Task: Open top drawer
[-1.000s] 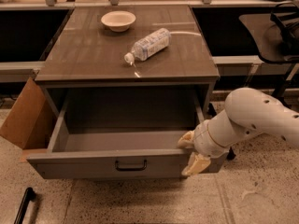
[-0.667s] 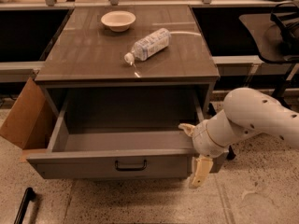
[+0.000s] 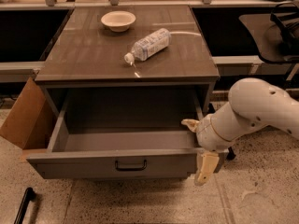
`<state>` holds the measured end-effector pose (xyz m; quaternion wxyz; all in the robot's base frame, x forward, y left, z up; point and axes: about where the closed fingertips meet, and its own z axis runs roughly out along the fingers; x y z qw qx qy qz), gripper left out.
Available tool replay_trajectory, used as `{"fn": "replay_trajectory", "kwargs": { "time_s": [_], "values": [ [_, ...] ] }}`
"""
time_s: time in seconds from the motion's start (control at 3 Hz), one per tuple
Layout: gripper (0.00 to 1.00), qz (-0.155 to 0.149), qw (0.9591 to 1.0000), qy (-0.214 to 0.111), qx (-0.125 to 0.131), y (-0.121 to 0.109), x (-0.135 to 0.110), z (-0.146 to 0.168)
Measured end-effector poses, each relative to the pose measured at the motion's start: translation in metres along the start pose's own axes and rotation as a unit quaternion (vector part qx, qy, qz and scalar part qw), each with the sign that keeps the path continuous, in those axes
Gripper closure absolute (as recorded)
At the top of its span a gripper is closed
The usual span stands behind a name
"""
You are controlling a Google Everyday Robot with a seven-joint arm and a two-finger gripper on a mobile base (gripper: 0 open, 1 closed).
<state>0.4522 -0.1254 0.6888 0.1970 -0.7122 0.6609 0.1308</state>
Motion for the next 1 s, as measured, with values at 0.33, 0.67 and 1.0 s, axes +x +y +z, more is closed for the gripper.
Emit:
{"fn": "replay_trajectory", "kwargs": {
  "time_s": [0.33, 0.67, 1.0],
  "values": [
    [0.00, -0.018, 0.9996, 0.019, 0.013, -0.010, 0.003, -0.049],
    [0.00, -0.042, 0.9974, 0.041, 0.042, -0.024, 0.000, -0.102],
    [0.00, -0.073, 0.9921, 0.061, 0.081, -0.038, -0.013, -0.151]
  ]
}}
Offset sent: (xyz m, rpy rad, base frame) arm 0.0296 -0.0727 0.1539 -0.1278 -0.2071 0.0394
